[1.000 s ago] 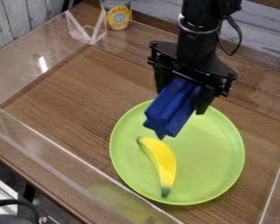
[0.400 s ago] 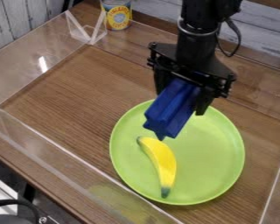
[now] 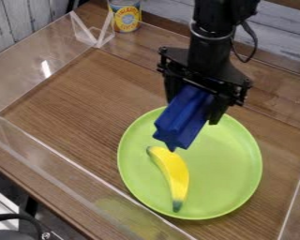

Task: Put the blue object in the green plate

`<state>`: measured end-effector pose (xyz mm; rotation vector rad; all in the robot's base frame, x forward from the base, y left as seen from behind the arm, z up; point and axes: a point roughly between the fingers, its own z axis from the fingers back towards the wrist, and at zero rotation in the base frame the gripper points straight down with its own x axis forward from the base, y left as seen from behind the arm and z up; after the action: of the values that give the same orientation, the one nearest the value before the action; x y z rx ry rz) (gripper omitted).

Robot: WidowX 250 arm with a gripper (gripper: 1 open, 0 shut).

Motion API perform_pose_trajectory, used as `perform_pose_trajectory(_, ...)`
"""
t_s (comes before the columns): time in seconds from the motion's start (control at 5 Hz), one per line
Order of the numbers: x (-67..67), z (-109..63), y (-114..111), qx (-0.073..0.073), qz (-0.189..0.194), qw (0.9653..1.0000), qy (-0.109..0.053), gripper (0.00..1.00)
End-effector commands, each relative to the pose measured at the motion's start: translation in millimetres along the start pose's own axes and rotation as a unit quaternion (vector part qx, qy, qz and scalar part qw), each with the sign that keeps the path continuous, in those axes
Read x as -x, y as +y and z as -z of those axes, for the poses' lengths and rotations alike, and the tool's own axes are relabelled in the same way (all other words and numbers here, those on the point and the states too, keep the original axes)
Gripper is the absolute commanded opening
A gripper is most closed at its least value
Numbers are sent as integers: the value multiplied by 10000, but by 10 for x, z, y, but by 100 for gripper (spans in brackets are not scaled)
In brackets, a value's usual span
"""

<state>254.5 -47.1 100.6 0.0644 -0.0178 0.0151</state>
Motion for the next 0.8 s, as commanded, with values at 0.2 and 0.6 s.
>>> perform_pose_trajectory(0.2,-24,-169,11,53,-25,9995,-317,0)
perform_pose_trajectory(0.6,-34,-166,-16,68,-37,9995,-314,0)
